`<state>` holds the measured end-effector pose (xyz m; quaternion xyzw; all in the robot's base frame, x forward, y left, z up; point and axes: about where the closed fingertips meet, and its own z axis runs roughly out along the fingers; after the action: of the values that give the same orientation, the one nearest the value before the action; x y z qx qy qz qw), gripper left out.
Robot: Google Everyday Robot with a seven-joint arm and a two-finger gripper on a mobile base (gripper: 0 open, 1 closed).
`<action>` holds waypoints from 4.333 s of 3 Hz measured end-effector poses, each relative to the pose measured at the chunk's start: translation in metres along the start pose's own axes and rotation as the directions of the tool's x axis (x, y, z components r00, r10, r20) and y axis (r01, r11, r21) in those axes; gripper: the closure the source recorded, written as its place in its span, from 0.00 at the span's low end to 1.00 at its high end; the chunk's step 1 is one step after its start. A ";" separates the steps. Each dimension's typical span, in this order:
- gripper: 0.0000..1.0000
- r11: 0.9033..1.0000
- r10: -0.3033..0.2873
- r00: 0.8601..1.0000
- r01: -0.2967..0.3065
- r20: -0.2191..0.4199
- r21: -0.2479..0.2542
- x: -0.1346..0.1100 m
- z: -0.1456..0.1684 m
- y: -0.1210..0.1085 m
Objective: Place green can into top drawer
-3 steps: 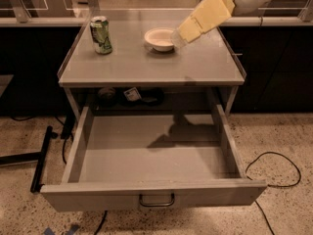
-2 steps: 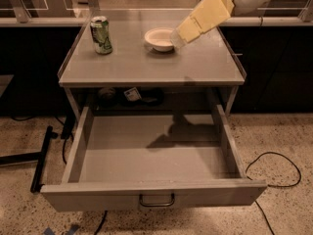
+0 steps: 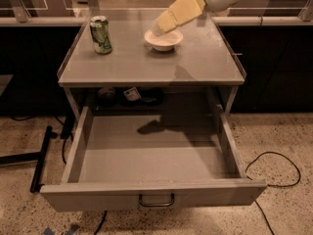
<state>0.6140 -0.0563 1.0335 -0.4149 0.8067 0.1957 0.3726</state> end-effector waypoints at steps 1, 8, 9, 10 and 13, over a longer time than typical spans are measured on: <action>0.00 0.999 0.025 0.998 -0.027 0.052 0.034 -0.022 0.044 -0.034; 0.00 0.997 0.079 0.992 -0.078 0.096 -0.015 -0.107 0.240 -0.052; 0.00 0.991 0.131 0.986 -0.133 0.106 0.011 -0.107 0.274 -0.059; 0.00 0.981 0.183 0.977 -0.188 0.111 0.035 -0.105 0.304 -0.071; 0.00 0.956 0.273 0.950 -0.286 0.152 0.067 -0.130 0.342 -0.069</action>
Offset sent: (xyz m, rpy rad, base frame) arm 0.1769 0.0637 -0.0307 0.1140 -0.0898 -0.1257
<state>0.8694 0.1853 0.9119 -0.2647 0.8368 0.2396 0.4150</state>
